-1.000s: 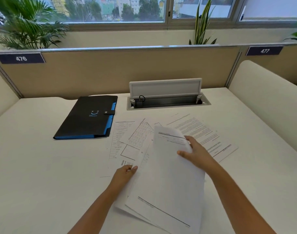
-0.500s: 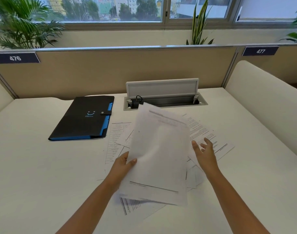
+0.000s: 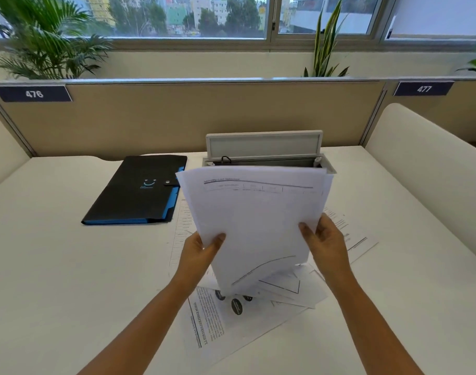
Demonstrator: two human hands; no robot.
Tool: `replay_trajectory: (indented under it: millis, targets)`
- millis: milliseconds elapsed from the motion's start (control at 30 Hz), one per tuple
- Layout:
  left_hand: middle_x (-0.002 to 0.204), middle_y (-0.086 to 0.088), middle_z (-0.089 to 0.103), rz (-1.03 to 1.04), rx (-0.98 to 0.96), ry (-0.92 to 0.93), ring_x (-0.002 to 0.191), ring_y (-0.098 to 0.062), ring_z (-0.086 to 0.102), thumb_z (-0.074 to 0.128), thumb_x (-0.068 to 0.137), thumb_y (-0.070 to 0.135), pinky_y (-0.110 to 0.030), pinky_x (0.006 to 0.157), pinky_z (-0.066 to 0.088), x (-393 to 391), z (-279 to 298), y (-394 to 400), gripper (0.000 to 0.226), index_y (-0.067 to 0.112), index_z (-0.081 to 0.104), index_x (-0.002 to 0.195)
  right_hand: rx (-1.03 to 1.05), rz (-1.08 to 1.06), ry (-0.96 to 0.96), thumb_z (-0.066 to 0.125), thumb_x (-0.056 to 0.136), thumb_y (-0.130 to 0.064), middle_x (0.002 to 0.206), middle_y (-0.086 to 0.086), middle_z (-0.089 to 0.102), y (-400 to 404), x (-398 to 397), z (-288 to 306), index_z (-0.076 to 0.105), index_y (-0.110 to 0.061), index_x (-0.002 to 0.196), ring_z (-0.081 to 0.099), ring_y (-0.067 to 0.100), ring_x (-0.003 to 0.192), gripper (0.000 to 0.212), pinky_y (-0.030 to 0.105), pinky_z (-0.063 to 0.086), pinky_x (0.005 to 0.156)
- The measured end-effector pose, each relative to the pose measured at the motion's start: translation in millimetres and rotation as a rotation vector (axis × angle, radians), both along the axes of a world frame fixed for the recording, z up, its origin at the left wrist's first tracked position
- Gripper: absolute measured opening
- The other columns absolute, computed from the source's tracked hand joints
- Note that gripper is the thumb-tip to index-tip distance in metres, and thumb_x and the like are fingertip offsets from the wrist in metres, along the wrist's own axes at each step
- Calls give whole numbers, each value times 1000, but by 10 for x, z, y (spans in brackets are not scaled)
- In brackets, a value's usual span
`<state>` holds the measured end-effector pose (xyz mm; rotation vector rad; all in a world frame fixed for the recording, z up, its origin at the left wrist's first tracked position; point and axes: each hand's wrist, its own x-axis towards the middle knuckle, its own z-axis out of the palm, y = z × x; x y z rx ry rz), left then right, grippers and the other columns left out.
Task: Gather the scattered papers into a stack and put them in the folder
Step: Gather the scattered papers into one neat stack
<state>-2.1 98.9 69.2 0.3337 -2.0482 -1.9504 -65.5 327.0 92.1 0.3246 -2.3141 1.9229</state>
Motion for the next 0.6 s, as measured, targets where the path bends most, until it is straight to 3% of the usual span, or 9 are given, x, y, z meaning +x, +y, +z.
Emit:
replay_trajectory:
  millis: [67, 167, 233, 300, 400, 500, 600]
  targets:
    - [92, 3, 67, -9, -35, -29, 86, -14, 65, 54, 88, 19, -14, 61, 55, 12, -89, 29, 11, 22, 58, 97, 123, -10, 22, 58, 89, -14, 88, -19, 62, -45, 61, -119, 57, -34, 95, 59, -4, 82, 22, 3, 46, 65]
    - [100, -9, 65, -9, -126, -114, 91, -24, 63, 51, 89, 19, -19, 67, 53, 63, -241, 102, 22, 9, 56, 108, 258, -45, 19, 54, 91, -8, 89, -4, 59, -103, 144, -275, 60, -11, 111, 55, 9, 79, 22, 4, 41, 62]
    - [104, -12, 64, 48, -142, -110, 89, -22, 61, 51, 90, 17, -22, 72, 52, 107, -268, 140, 24, 5, 57, 109, 268, -81, 25, 54, 91, -8, 91, 1, 60, -100, 162, -288, 59, -3, 111, 55, 17, 82, 21, 3, 40, 61]
    - [99, -4, 65, 108, -171, -43, 85, -16, 60, 52, 89, 15, -16, 71, 52, 130, -216, 146, 21, 7, 58, 107, 250, -128, 55, 54, 90, -7, 89, 2, 60, -91, 152, -235, 60, 1, 104, 55, 20, 79, 17, 0, 41, 57]
    - [90, 13, 59, 107, -188, 54, 82, -5, 60, 54, 87, 14, -5, 66, 50, 113, -117, 130, 17, 23, 52, 102, 207, -153, 66, 53, 91, -8, 92, 2, 60, -96, 129, -183, 58, 1, 106, 55, 20, 80, 18, 2, 40, 60]
    - [94, 3, 61, 87, -234, 17, 85, -13, 59, 54, 88, 14, -13, 72, 50, 69, -118, 103, 19, 12, 55, 107, 186, -99, -43, 53, 92, -10, 103, 0, 58, -129, 129, -231, 53, -6, 121, 55, 18, 91, 29, 14, 43, 71]
    - [92, -3, 63, 125, -251, -11, 87, -21, 60, 52, 90, 19, -18, 68, 49, 50, -161, 31, 24, 4, 58, 108, 217, -19, -127, 55, 91, -17, 108, -3, 57, -129, 115, -367, 46, -16, 126, 56, 11, 90, 36, 6, 41, 65]
